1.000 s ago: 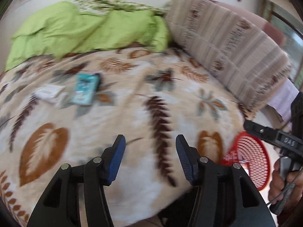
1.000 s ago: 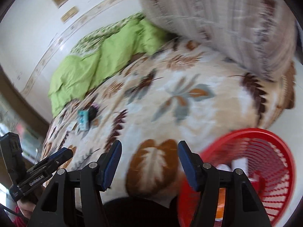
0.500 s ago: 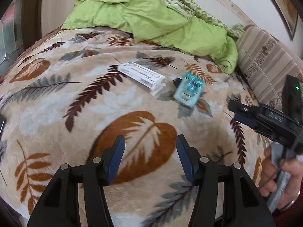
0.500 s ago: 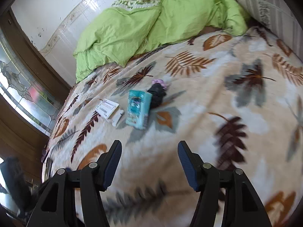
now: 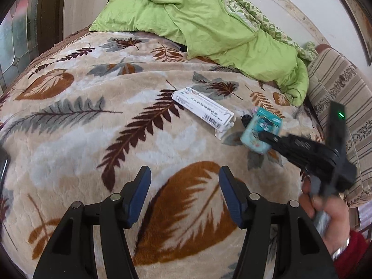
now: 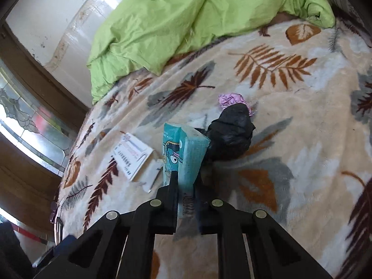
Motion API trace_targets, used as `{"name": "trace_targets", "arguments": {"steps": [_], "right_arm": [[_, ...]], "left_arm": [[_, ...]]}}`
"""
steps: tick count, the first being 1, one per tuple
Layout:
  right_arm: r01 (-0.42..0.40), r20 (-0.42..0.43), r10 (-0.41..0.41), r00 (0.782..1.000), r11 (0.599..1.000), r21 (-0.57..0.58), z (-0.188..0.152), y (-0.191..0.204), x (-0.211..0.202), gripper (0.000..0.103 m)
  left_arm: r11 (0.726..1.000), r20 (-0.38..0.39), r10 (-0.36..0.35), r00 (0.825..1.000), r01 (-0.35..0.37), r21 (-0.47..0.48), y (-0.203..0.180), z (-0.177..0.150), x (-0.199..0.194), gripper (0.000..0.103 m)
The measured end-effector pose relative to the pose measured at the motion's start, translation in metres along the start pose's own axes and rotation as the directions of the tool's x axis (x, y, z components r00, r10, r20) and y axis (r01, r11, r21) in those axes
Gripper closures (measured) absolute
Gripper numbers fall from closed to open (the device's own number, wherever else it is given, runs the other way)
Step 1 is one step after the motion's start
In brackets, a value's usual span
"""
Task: Collect trash
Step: 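Grasp the white medicine box with the left gripper while the right grasps the teal packet, then lift the white medicine box and teal packet off the bed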
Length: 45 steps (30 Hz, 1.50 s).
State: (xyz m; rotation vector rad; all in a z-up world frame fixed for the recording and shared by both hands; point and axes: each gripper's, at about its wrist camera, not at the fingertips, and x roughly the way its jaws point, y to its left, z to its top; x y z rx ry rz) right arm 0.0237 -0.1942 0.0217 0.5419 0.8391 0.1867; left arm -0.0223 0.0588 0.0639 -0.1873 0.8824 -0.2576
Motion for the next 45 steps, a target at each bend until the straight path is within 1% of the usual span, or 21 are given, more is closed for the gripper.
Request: {"name": "trace_targets", "arguments": {"steps": [3, 4, 6, 8, 10, 12, 14, 16, 18, 19, 21, 22, 24, 25, 26, 28, 30, 33, 36, 42, 45], "right_arm": [[-0.012, 0.043, 0.014, 0.999, 0.999, -0.035, -0.017, 0.006, -0.031, 0.092], [-0.006, 0.058, 0.009, 0.998, 0.998, -0.056, -0.025, 0.008, -0.042, 0.092], [-0.001, 0.083, 0.007, 0.997, 0.997, -0.077, -0.037, 0.007, -0.057, 0.092], [0.013, 0.093, -0.006, 0.996, 0.997, -0.076, -0.042, 0.001, -0.065, 0.092], [0.008, 0.113, 0.000, 0.994, 0.997, -0.075, -0.039, -0.003, -0.069, 0.092], [0.036, 0.136, -0.023, 0.990, 0.995, -0.094, -0.036, -0.004, -0.072, 0.092], [0.036, 0.143, -0.023, 0.989, 0.996, -0.087, -0.034, -0.007, -0.073, 0.092], [0.035, 0.148, -0.022, 0.989, 0.996, -0.086, -0.032, -0.010, -0.075, 0.092], [0.035, 0.157, -0.021, 0.987, 0.995, -0.090, -0.031, -0.011, -0.076, 0.092], [0.034, 0.160, -0.018, 0.987, 0.995, -0.092, -0.030, -0.011, -0.077, 0.092], [0.033, 0.166, -0.018, 0.986, 0.995, -0.090, -0.028, -0.012, -0.078, 0.092], [0.030, 0.167, -0.015, 0.986, 0.996, -0.087, -0.027, -0.014, -0.079, 0.092], [0.027, 0.166, -0.013, 0.986, 0.996, -0.081, -0.026, -0.016, -0.079, 0.092], [0.028, 0.167, -0.014, 0.986, 0.996, -0.080, -0.025, -0.017, -0.079, 0.092], [0.030, 0.168, -0.016, 0.986, 0.996, -0.079, -0.025, -0.017, -0.079, 0.092], [0.033, 0.171, -0.020, 0.985, 0.997, -0.070, -0.024, -0.019, -0.080, 0.092], [0.032, 0.167, -0.021, 0.986, 0.997, -0.067, -0.024, -0.020, -0.080, 0.092], [0.043, 0.171, -0.027, 0.985, 0.995, -0.086, -0.027, -0.016, -0.083, 0.092], [0.059, 0.175, -0.040, 0.984, 0.992, -0.107, -0.030, -0.011, -0.085, 0.092], [0.072, 0.158, -0.050, 0.986, 0.988, -0.135, -0.036, -0.002, -0.083, 0.092], [0.081, 0.151, -0.058, 0.987, 0.985, -0.152, -0.039, 0.005, -0.082, 0.092]], "left_arm": [[1.000, -0.008, -0.005, 1.000, 0.005, -0.012, -0.005, 0.017, 0.013, 0.038], [1.000, -0.012, -0.004, 1.000, 0.004, -0.022, -0.009, 0.026, 0.021, 0.035], [0.999, -0.037, -0.002, 0.999, 0.000, -0.045, -0.012, 0.040, 0.036, 0.033], [0.994, -0.066, -0.012, 0.998, 0.005, -0.105, -0.013, 0.057, 0.055, 0.033], [0.984, -0.106, 0.002, 0.994, -0.021, -0.180, -0.016, 0.074, 0.079, 0.033], [0.976, -0.132, 0.006, 0.991, -0.034, -0.215, -0.018, 0.086, 0.098, 0.033], [0.965, -0.162, 0.062, 0.985, -0.101, -0.243, -0.022, 0.099, 0.118, 0.032], [0.952, -0.196, 0.094, 0.976, -0.145, -0.269, -0.024, 0.109, 0.139, 0.027], [0.940, -0.236, 0.116, 0.965, -0.184, -0.289, -0.025, 0.112, 0.154, 0.026], [0.940, -0.259, 0.112, 0.959, -0.187, -0.284, -0.028, 0.113, 0.164, 0.023], [0.952, -0.273, 0.176, 0.946, -0.234, -0.196, -0.040, 0.114, 0.174, 0.022], [0.959, -0.260, 0.202, 0.944, -0.244, -0.144, -0.047, 0.113, 0.174, 0.023], [0.967, -0.238, 0.211, 0.948, -0.238, -0.093, -0.054, 0.108, 0.170, 0.037], [0.967, -0.223, 0.226, 0.948, -0.245, -0.064, -0.055, 0.103, 0.165, 0.052], [0.969, -0.209, 0.228, 0.951, -0.242, -0.045, -0.054, 0.098, 0.161, 0.069], [0.973, -0.190, 0.225, 0.955, -0.231, -0.010, -0.049, 0.085, 0.150, 0.086], [0.982, -0.175, 0.186, 0.967, -0.189, -0.003, -0.040, 0.072, 0.135, 0.087], [0.987, -0.154, 0.160, 0.975, -0.158, 0.025, -0.030, 0.049, 0.112, 0.087], [0.993, -0.131, 0.114, 0.985, -0.108, 0.045, -0.023, 0.024, 0.087, 0.087], [0.999, -0.118, 0.028, 0.993, -0.024, 0.032, -0.014, -0.011, 0.050, 0.087], [0.999, -0.099, 0.013, 0.995, -0.009, 0.042, -0.017, -0.022, 0.039, 0.087]]}}
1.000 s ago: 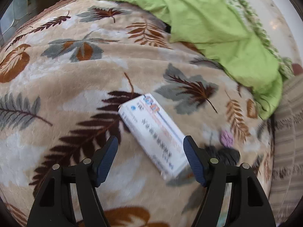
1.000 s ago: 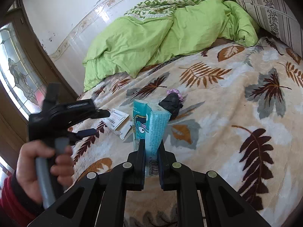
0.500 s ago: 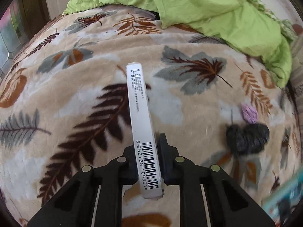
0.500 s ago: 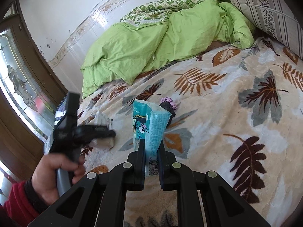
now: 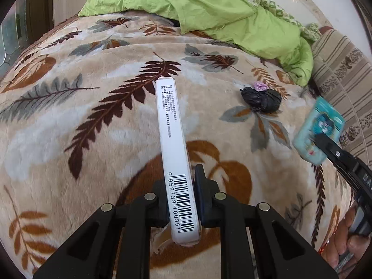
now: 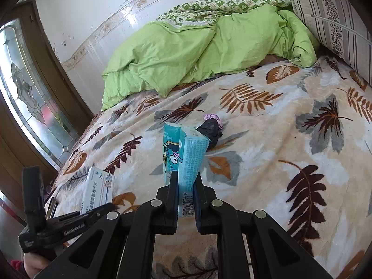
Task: Collect trash
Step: 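Lift the white medicine box and teal packet off the bed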
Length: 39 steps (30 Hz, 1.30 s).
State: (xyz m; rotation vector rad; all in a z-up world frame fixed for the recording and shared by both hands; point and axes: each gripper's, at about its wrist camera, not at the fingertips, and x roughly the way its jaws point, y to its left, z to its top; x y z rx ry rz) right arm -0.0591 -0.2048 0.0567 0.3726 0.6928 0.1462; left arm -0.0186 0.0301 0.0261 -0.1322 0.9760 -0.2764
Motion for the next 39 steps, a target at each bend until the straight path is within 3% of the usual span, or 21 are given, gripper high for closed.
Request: {"name": "trace_targets", "arguments": {"steps": [6, 13, 24, 29, 39], "right_arm": [[0.004, 0.020, -0.004, 1.000, 1.000, -0.027, -0.003, 0.016, -0.016, 0.092], [0.018, 0.055, -0.015, 0.998, 0.998, -0.056, -0.023, 0.028, -0.061, 0.092], [0.020, 0.118, -0.011, 0.993, 0.997, -0.076, -0.056, 0.028, -0.133, 0.092], [-0.008, 0.123, 0.015, 0.992, 0.998, -0.056, -0.065, 0.025, -0.150, 0.092], [0.018, 0.115, -0.018, 0.993, 1.000, 0.009, -0.069, 0.010, -0.159, 0.092]], "left_arm": [[1.000, 0.062, 0.005, 0.998, -0.007, 0.030, -0.014, -0.009, -0.025, 0.088], [0.994, 0.174, 0.007, 0.985, -0.025, 0.103, -0.042, -0.030, -0.082, 0.088], [0.984, 0.254, -0.014, 0.967, -0.033, 0.177, -0.072, -0.075, -0.144, 0.088], [0.979, 0.263, -0.023, 0.965, -0.031, 0.200, -0.080, -0.084, -0.153, 0.088], [0.969, 0.278, -0.019, 0.960, -0.051, 0.241, -0.094, -0.090, -0.144, 0.088]]}}
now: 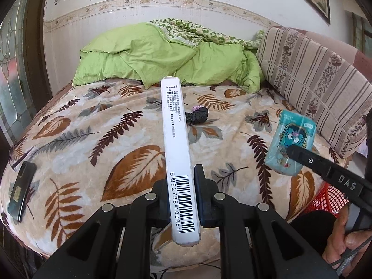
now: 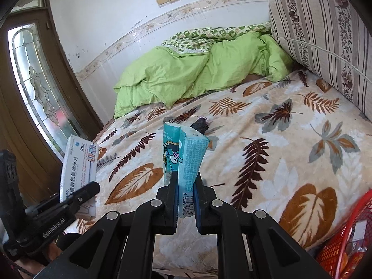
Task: Collect trash
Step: 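Lift the white medicine box and teal packet off the bed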
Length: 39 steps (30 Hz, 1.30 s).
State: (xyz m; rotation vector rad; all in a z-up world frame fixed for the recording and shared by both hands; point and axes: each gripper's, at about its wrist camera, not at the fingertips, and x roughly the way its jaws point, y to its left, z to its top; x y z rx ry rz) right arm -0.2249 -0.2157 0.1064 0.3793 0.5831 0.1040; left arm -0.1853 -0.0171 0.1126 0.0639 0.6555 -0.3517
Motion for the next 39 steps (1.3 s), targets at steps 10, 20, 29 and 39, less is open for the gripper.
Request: {"name": "trace_targets", "arguments": {"steps": [10, 20, 29, 39], "right_arm": [[-0.025, -0.052, 0.025, 0.998, 1.000, 0.007, 0.003, 0.005, 0.028, 0.092], [-0.035, -0.053, 0.034, 0.998, 0.999, -0.018, 0.004, 0.010, 0.031, 0.092], [-0.028, -0.042, 0.028, 0.999, 1.000, 0.001, 0.003, 0.000, 0.029, 0.092], [-0.039, -0.023, 0.040, 0.999, 0.998, 0.054, 0.003, -0.012, 0.021, 0.092]], "left_arm": [[0.998, -0.027, 0.042, 0.999, -0.041, 0.037, 0.002, -0.003, 0.035, 0.088], [0.999, -0.058, 0.028, 0.998, -0.026, 0.035, 0.002, -0.009, 0.054, 0.088], [1.000, -0.071, 0.016, 0.997, -0.014, 0.027, 0.000, -0.014, 0.061, 0.088], [0.997, -0.064, -0.067, 0.996, 0.070, 0.044, -0.012, -0.019, 0.057, 0.088]]}}
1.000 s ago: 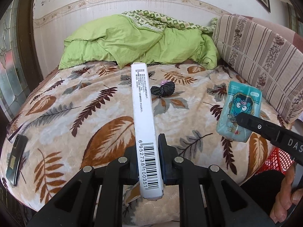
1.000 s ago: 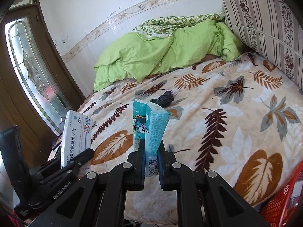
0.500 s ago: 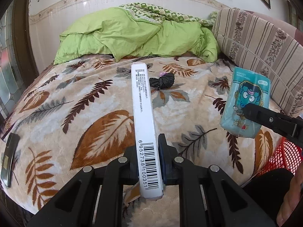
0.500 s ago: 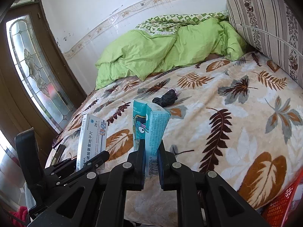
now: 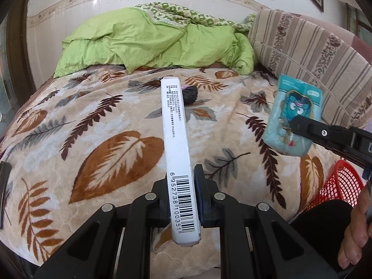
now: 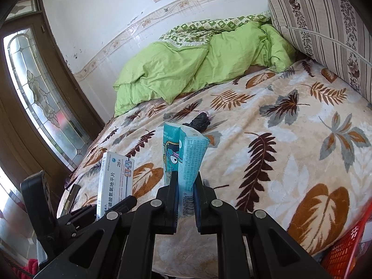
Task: Collect trash
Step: 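Lift the white medicine box and teal packet off the bed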
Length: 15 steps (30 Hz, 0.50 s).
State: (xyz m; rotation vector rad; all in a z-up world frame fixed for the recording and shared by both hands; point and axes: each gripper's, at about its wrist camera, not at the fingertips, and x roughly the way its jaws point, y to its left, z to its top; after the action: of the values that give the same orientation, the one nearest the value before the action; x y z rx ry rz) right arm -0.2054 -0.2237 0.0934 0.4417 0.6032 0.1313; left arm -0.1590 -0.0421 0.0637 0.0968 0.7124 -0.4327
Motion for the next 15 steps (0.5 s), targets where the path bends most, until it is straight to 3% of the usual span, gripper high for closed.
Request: {"name": "trace_targets", "arguments": {"steps": [10, 15], "right_arm": [[-0.021, 0.020, 0.019, 1.000, 0.993, 0.114, -0.003, -0.025, -0.030, 0.092], [0.017, 0.065, -0.027, 0.998, 0.988, 0.155, -0.007, -0.052, -0.076, 0.092]], "left_arm": [[0.994, 0.012, -0.073, 0.997, 0.071, 0.082, -0.033, 0.001, -0.020, 0.088], [0.982, 0.032, -0.122, 0.992, 0.116, 0.150, -0.063, 0.016, -0.033, 0.088]]}}
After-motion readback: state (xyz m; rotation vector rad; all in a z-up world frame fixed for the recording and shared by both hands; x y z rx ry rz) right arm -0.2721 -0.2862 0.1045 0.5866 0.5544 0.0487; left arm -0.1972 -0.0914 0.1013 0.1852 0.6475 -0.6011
